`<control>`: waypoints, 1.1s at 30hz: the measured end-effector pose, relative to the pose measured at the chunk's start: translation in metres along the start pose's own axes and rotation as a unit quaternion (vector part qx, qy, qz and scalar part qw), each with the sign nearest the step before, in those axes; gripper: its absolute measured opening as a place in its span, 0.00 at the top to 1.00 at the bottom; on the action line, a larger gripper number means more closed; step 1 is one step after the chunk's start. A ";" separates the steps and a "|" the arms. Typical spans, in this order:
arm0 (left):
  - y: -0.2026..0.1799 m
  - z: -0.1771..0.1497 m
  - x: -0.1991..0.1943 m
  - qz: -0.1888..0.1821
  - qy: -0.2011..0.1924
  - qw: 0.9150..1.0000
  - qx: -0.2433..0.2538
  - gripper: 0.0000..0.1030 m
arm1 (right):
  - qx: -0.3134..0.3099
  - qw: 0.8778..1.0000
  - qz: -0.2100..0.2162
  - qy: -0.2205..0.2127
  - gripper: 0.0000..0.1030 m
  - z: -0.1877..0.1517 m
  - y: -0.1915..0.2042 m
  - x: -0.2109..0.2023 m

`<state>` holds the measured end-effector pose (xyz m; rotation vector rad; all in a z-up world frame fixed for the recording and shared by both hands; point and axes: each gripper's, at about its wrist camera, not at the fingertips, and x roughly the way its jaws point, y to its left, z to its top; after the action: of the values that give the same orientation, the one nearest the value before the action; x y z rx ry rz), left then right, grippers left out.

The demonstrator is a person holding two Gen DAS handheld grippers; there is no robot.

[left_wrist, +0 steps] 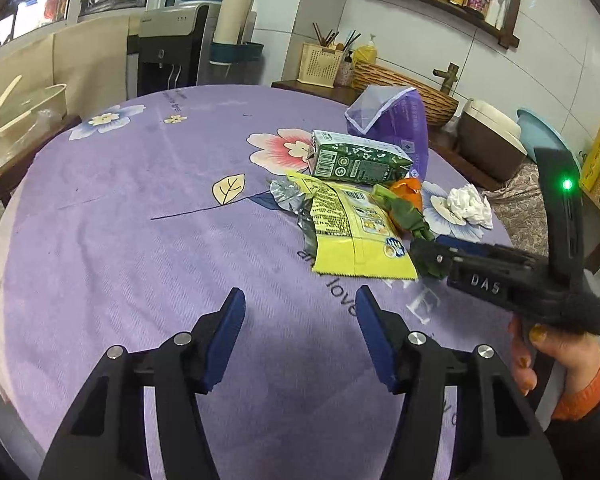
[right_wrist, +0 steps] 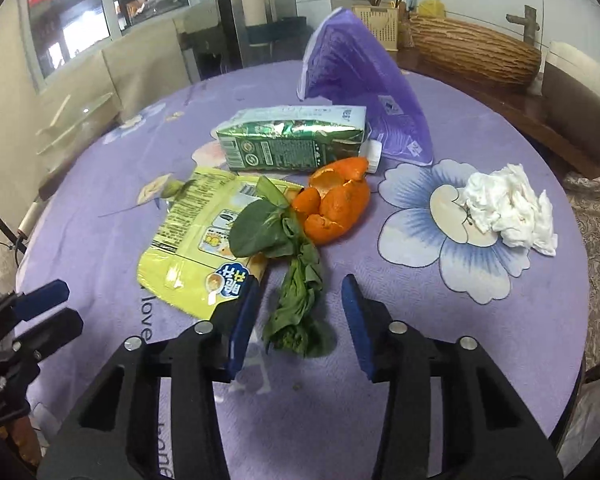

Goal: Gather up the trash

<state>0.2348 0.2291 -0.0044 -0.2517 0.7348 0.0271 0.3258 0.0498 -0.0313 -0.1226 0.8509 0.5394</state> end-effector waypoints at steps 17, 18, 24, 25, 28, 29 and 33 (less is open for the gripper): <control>-0.015 0.044 0.072 -0.052 0.072 0.995 -0.034 0.56 | 0.006 0.999 0.022 -0.046 0.88 -0.033 -0.021 -0.054; -0.016 0.045 0.073 -0.055 0.071 0.995 -0.033 0.57 | 0.007 0.999 0.023 -0.047 0.88 -0.034 -0.023 -0.057; -0.014 0.051 0.081 -0.088 0.080 0.992 -0.051 0.59 | 0.024 0.998 0.027 -0.046 0.88 -0.045 -0.037 -0.062; -0.014 0.052 0.082 -0.089 0.078 0.992 -0.053 0.61 | 0.026 0.998 0.028 -0.047 0.88 -0.045 -0.039 -0.062; -0.015 0.054 0.084 -0.106 0.079 0.989 -0.066 0.71 | 0.028 0.998 0.031 -0.048 0.88 -0.047 -0.042 -0.063; -0.016 0.053 0.084 -0.111 0.077 0.988 -0.069 0.75 | 0.030 0.998 0.031 -0.048 0.88 -0.048 -0.043 -0.064; -0.022 0.051 0.080 -0.118 0.072 0.988 -0.063 0.90 | 0.036 0.998 0.032 -0.049 0.88 -0.051 -0.046 -0.064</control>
<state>0.3301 0.2142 -0.0165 -0.4636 0.8432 -0.1715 0.2795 -0.0313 -0.0222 -0.0020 0.7795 0.5697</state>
